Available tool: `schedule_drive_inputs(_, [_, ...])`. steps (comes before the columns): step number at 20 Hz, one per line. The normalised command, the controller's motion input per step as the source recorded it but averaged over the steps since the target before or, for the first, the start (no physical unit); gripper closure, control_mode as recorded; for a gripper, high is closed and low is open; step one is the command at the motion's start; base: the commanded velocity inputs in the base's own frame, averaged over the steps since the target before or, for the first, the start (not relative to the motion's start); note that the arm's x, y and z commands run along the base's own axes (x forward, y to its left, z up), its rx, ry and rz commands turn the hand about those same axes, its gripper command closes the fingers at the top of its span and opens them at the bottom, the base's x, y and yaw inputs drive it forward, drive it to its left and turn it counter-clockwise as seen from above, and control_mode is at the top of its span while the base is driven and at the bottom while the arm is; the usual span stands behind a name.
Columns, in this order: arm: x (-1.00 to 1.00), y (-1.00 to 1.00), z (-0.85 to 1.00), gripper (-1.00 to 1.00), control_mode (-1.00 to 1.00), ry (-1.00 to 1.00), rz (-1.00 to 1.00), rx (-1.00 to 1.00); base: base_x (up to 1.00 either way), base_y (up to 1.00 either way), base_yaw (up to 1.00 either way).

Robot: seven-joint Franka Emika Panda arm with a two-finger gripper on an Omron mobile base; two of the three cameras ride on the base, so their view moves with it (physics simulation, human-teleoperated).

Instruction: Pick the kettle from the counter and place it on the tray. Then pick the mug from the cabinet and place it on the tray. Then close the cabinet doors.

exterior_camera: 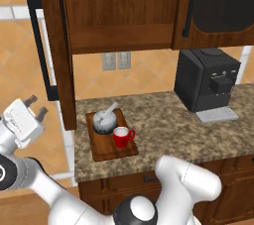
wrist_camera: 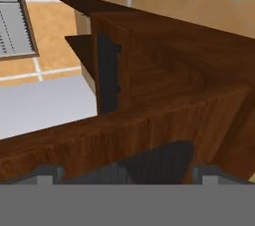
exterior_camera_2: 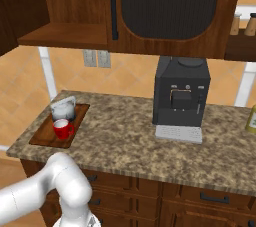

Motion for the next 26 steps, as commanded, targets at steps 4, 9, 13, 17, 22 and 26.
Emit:
schedule_drive_inputs(4, [-0.05, -0.51, 0.19, -1.00, -1.00, 0.00, -0.12, 0.02, 0.00, 0.00, 0.00])
schedule_drive_inputs(9, [-0.04, -0.63, 0.31, -1.00, -1.00, 0.00, -0.09, 0.06, 0.00, 0.00, 0.00])
schedule_drive_inputs(13, [-0.01, -0.60, 0.49, -1.00, -1.00, 0.00, -0.04, 0.05, 0.00, 0.00, 0.00])
schedule_drive_inputs(17, [-0.01, -0.71, 0.47, -1.00, -1.00, 0.00, 0.00, 0.05, 0.00, 0.00, 0.00])
schedule_drive_inputs(22, [0.00, -0.78, 0.34, -1.00, -1.00, 0.00, 0.01, 0.08, 0.00, 0.00, 0.00])
schedule_drive_inputs(26, [0.02, -0.88, 0.22, -1.00, -1.00, 0.00, 0.08, 0.11, 0.00, 0.00, 0.00])
